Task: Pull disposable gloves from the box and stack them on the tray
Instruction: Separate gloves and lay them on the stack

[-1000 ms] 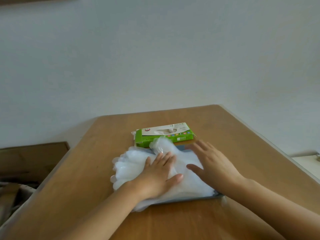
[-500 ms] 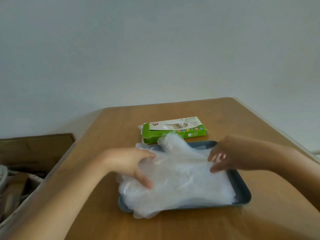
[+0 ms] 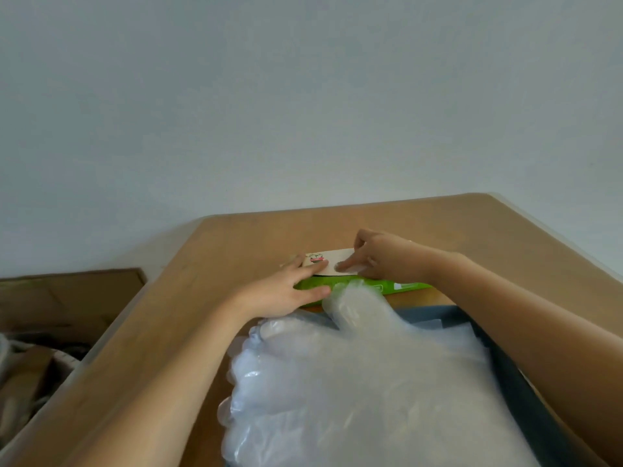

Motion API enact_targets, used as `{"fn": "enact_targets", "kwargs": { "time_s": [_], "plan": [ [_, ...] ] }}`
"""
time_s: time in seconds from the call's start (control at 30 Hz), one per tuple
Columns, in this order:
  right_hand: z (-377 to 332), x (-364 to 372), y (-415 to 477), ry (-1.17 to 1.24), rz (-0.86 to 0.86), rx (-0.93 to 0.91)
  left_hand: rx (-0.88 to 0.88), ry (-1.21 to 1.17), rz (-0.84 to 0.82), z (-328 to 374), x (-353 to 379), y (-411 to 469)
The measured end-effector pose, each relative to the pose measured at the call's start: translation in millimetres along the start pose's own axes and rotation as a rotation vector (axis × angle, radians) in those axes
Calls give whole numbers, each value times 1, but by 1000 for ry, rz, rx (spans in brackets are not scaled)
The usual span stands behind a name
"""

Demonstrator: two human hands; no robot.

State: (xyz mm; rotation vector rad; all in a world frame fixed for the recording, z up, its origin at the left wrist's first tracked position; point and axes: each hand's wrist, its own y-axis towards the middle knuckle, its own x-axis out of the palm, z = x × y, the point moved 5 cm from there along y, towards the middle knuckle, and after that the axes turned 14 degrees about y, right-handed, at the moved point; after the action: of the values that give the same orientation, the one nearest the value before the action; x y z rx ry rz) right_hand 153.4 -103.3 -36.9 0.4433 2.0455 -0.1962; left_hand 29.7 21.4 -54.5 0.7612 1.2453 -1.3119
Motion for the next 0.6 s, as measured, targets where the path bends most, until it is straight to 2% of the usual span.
{"fn": "enact_targets", "kwargs": {
  "time_s": [0.07,0.2,0.33,0.6],
  "plan": [
    [2,3,3,6,-6,-11,3,-22,11,-2,3,3],
    [9,1,3,94,118,-20,7,-91,66,-3,3,6],
    [13,-1,0,172,172,-21,3,-82,89,-4,3,5],
    [22,-16,-9,443,290,-4,-16,-81,104,3,2,0]
  ]
}}
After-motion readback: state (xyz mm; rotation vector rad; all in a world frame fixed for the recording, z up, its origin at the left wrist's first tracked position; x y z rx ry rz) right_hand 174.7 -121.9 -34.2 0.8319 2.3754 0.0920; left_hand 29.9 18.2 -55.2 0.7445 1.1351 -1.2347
